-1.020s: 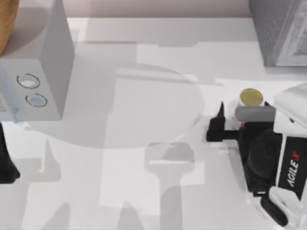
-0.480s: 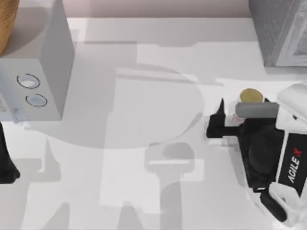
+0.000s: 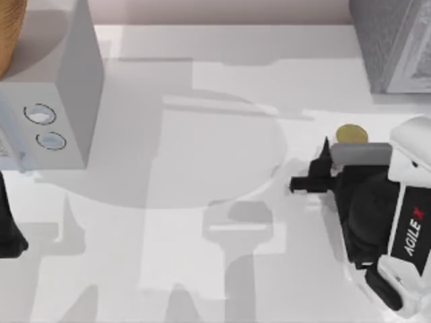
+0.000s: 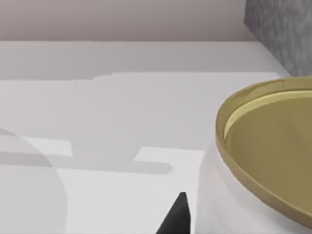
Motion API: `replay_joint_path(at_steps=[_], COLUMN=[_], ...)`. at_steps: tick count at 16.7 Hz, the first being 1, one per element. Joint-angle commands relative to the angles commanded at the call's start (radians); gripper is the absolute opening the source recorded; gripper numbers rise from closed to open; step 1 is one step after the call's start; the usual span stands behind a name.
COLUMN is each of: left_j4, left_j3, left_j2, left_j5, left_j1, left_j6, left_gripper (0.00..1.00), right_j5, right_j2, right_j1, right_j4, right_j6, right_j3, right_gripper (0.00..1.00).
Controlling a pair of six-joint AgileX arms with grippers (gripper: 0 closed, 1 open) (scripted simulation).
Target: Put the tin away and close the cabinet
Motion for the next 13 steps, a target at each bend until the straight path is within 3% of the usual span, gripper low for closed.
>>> replay_joint_path(at_steps=[4, 13], left_j4=[0.000, 0.000], left_j3=[0.000, 0.000], left_j2=[0.000, 0.000], left_j5=[0.000, 0.000], left_j1=[0.000, 0.000], left_j6=[0.000, 0.000], left_gripper=[1.00, 1.00], right_j5=[0.000, -0.001], right_j2=[0.000, 0.001], right_j1=[0.000, 0.002], right_j4=[0.000, 0.000], right_j6=[0.000, 0.002], right_j3=[0.000, -0.001], right_gripper=[0.02, 0.00])
